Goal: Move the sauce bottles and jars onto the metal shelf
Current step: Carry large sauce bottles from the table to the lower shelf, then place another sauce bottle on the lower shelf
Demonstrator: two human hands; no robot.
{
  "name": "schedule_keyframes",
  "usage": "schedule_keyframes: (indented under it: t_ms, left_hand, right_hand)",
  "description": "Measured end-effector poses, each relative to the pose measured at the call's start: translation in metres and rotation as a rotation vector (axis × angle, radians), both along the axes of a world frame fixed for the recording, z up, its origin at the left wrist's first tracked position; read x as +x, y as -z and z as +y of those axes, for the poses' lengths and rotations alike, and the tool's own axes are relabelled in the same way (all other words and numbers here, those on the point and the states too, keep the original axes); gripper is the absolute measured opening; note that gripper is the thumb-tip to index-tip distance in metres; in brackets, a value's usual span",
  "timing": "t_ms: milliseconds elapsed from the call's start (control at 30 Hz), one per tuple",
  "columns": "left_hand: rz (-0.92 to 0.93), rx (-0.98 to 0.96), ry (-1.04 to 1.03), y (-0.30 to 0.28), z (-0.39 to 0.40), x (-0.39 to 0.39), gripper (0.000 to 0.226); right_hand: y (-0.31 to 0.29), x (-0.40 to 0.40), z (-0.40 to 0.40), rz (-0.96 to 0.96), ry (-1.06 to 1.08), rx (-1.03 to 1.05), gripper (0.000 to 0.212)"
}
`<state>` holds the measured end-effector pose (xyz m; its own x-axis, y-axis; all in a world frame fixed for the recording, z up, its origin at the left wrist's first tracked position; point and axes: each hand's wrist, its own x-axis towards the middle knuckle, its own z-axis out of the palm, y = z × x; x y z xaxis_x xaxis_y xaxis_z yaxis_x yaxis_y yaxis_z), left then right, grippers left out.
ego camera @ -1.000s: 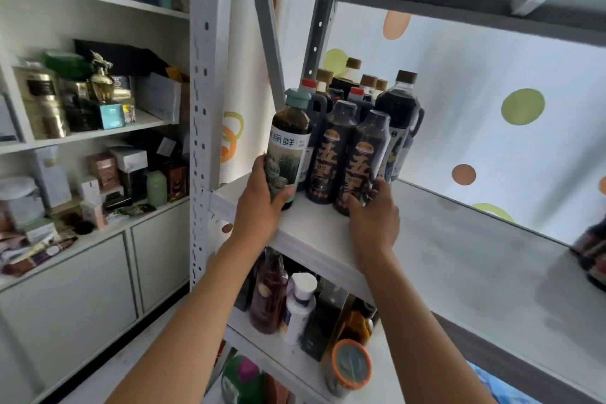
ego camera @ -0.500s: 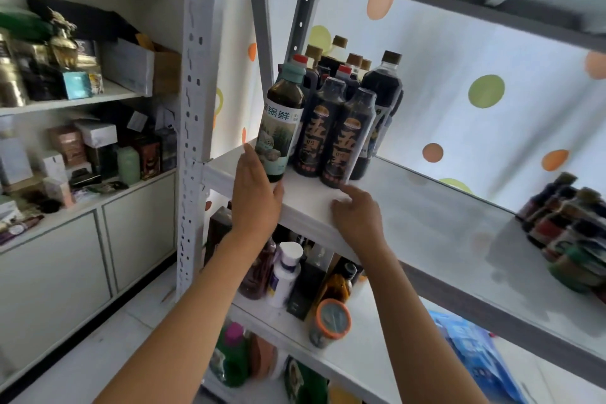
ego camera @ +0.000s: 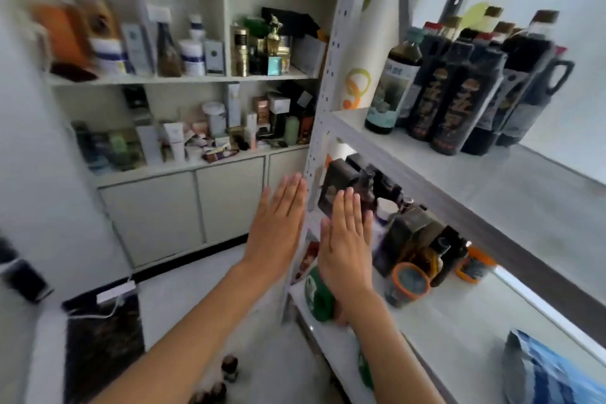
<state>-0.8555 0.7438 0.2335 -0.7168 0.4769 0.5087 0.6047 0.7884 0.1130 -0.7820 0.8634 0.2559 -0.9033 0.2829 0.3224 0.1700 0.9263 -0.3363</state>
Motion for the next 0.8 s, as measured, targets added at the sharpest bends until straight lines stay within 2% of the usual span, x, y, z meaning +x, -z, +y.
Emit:
schedule_keyframes:
  t_ms: [167,300,500,633,800]
  left_hand:
    - [-0.111,-0.033,-0.325,0.008,-0.116,0.093,0.053]
    - [-0.155,-0.010,-0.550,-0.005,-0.192,0.169,0.053]
    - [-0.145,0.053,-0.824,-0.019,-0.298,0.265,0.056]
    - [-0.161,0.161,-0.994,-0.016,-0.362,0.325,0.054]
    - [-0.160,0.263,-1.157,-0.004,-0.464,0.410,0.054]
  right_hand:
    - [0.017,0.042,-0.097,0.064,-0.414,-0.021,0.062]
    - [0.026,0.078,-0.174,0.064,-0.652,-0.091,0.062]
    - [0.019,0.134,-0.287,0.083,-0.891,-0.146,0.065]
    - [0.016,0.180,-0.366,0.056,-1.050,-0.137,0.068]
    - [0.021,0.254,-0.484,0.014,-1.221,-0.135,0.054]
